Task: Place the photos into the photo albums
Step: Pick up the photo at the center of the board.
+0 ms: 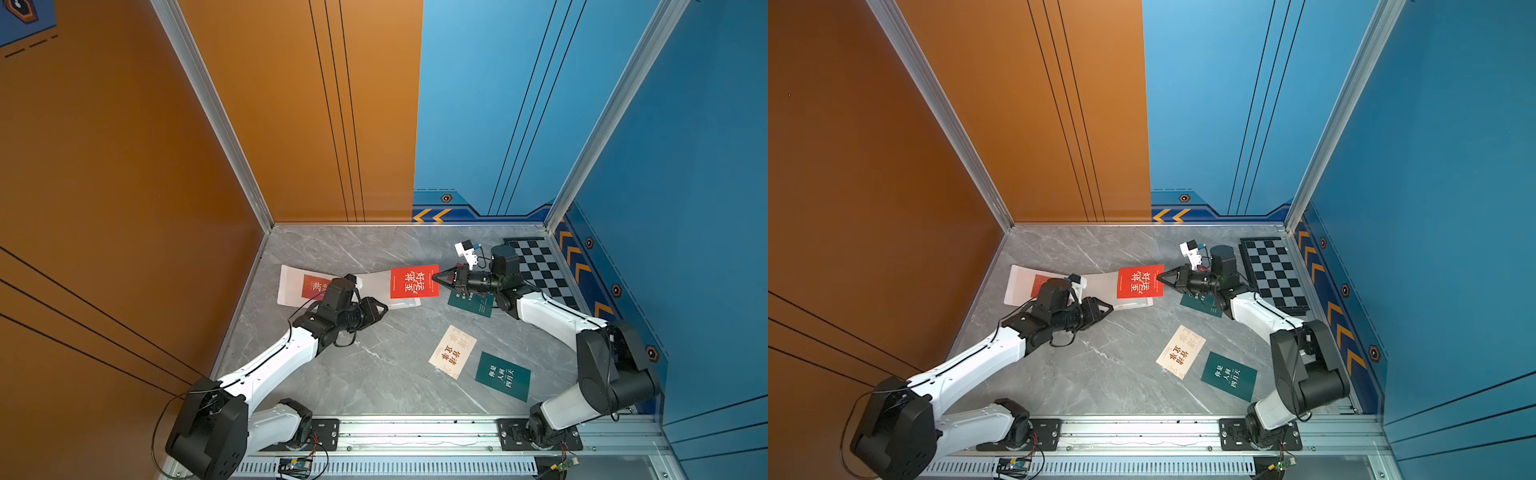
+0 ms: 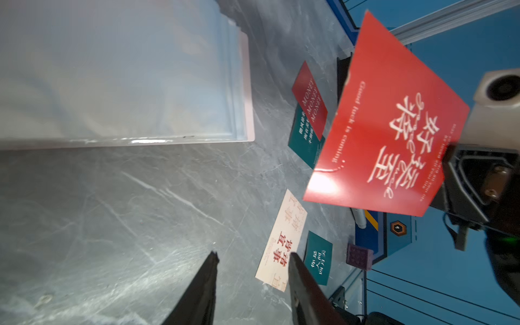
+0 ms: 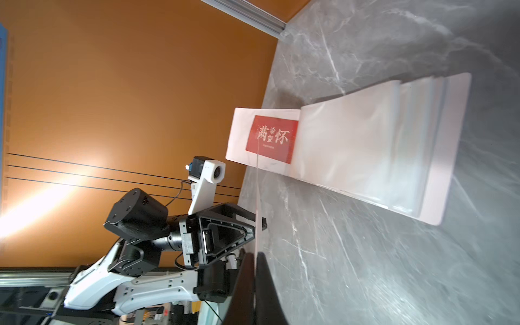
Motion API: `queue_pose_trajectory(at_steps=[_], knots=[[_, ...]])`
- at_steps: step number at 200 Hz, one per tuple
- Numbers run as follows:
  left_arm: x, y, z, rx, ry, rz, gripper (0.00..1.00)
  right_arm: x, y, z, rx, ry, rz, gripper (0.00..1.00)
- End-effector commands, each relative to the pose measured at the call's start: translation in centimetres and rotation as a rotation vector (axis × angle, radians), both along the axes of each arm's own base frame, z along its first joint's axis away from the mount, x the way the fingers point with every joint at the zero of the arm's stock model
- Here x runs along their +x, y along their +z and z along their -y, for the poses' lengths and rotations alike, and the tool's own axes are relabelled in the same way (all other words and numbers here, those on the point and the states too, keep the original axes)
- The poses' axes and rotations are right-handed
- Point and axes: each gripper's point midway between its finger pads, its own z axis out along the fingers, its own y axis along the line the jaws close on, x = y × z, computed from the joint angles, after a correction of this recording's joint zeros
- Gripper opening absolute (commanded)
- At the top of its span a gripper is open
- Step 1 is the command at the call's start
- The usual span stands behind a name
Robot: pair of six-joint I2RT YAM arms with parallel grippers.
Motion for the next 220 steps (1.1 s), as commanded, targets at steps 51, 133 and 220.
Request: queue_pose_trajectory(at_steps=[51,133,220], knots=[[2.3,4.1,0.6,-0.1,-0.089,0.092,0.42,0.7,2.7,-0.2,0.263,0.072,0.015,0.0],[3.5,7.2,-0.7,-0.172,-0.103,0.143,0.42,1.4,1.1,-0.3,0.313,0.079,-0.057,0.0],[5.6,7.9,-0.9,-0.213,-0.087,0.152,0.42,0.7,0.1,-1.2,0.273,0.103,-0.081,0.0]])
